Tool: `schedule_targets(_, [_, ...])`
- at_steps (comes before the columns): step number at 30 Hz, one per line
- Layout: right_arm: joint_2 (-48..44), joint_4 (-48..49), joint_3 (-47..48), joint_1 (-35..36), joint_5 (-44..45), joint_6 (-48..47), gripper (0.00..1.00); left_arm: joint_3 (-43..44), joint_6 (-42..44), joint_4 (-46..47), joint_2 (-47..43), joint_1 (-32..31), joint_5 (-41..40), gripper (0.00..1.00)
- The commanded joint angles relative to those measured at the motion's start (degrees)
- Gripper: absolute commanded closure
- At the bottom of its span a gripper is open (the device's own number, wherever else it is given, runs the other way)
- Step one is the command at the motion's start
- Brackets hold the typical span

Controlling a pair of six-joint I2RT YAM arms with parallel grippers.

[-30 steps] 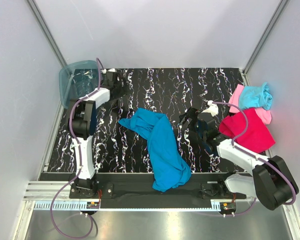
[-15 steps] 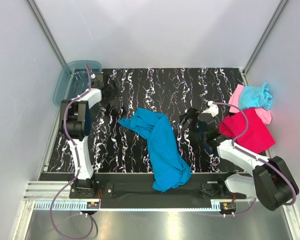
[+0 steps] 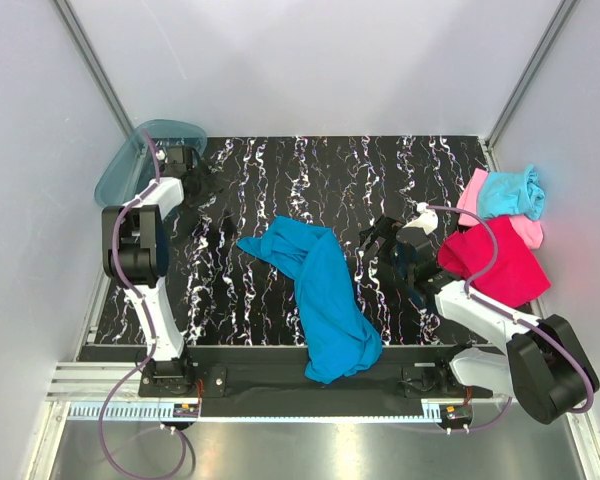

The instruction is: Fold and stack the t-shirts

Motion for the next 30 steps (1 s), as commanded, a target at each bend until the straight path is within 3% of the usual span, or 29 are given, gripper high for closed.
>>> schedule_targets(1, [-1.5, 2.5, -0.2, -0.3, 0.0, 0.4, 0.00, 0.9, 0.6, 0.3, -1.0, 1.4, 2.5, 0.12])
schedule_targets(13, [-1.5, 3.5, -0.7, -0.3, 0.3, -0.2, 0.00, 12.0, 5.3, 1.4, 6.6, -0.4, 15.5, 0.08])
schedule_targets(30, [-4.4, 6.5, -2.9, -0.2, 0.4, -1.6, 0.00, 28.0, 6.1, -0.5, 18.9, -0.4, 15.0, 0.03])
